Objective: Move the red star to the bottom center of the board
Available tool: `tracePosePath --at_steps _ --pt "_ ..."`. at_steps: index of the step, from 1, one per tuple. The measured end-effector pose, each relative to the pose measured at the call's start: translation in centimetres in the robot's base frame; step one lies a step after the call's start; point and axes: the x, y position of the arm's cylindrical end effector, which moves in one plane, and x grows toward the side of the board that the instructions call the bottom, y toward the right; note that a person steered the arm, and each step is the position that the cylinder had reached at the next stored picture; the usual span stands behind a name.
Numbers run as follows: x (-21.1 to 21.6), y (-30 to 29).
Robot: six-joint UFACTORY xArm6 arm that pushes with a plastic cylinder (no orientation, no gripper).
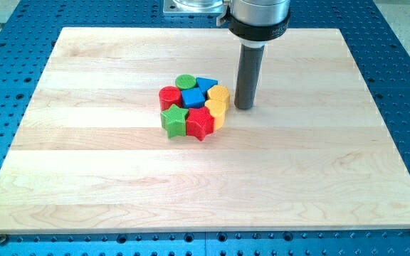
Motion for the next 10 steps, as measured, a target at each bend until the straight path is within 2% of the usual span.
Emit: tracePosePath --at_steps 8,9,10 --pt "-0.4 0.3" --pt "2.5 0.2" --pt "8.6 1.2"
